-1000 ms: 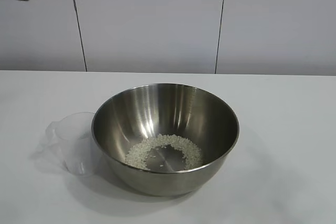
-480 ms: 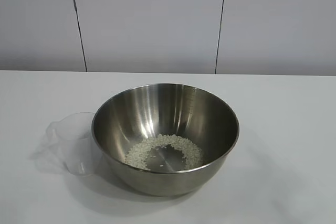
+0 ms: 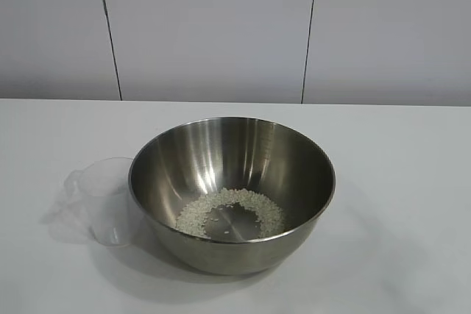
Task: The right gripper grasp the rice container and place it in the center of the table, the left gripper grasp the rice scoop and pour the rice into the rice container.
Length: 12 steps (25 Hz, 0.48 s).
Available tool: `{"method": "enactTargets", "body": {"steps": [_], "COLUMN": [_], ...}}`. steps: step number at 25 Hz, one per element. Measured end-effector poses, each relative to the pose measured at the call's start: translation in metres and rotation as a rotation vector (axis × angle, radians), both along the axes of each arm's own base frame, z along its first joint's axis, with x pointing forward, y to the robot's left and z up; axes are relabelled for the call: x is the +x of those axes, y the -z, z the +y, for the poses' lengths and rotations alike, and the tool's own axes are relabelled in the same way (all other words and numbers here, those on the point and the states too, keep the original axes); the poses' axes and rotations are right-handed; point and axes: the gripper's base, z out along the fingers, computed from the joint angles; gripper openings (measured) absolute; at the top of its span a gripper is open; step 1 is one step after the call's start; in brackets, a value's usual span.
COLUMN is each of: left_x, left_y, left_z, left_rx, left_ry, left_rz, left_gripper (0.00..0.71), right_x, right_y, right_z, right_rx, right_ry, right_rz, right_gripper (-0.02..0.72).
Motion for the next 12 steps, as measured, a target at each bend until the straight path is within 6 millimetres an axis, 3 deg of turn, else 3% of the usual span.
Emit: {"method": "enactTargets", "body": {"steps": [12], "left_x": [-0.060], "left_y": [0.030], "left_z": [-0.002], "left_rx": [-0.157], "left_ry": [0.051], "left_rz": [0.055], "left_gripper": [0.607], "right_x": [0.000], "right_y": [0.000], "right_z": [0.000], "right_rx": [0.000], "right_ry": [0.000], "right_rz": [0.000], "right_gripper": [0.638]}}
